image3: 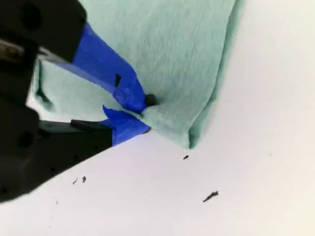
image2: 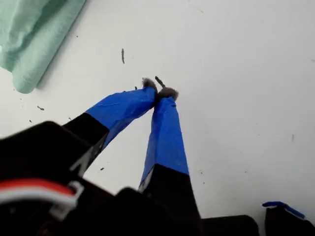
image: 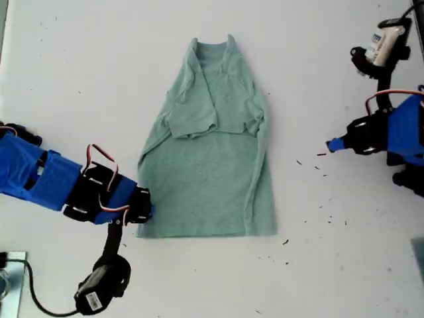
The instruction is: Fold t shirt
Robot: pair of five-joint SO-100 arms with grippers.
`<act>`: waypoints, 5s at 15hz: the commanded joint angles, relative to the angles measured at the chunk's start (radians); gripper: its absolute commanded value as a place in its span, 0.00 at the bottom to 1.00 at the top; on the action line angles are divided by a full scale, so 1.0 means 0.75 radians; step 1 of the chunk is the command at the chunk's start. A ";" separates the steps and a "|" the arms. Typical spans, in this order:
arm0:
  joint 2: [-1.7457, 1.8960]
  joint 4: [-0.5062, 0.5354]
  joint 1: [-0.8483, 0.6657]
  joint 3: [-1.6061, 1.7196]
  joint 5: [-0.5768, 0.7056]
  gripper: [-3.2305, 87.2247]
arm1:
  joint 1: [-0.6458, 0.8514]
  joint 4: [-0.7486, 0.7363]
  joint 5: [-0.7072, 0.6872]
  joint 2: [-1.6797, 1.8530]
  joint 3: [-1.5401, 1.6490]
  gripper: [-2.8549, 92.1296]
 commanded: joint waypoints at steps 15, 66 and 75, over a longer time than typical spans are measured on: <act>-0.882 0.221 -0.182 -1.364 0.677 0.34 | -0.033 0.020 0.049 0.086 0.012 0.05; -0.403 0.096 0.160 -1.111 0.706 0.03 | -0.826 0.178 0.164 -2.550 -2.694 0.02; 0.292 0.143 -0.413 -0.562 0.847 0.03 | -0.133 0.106 -0.372 -2.287 -2.518 0.02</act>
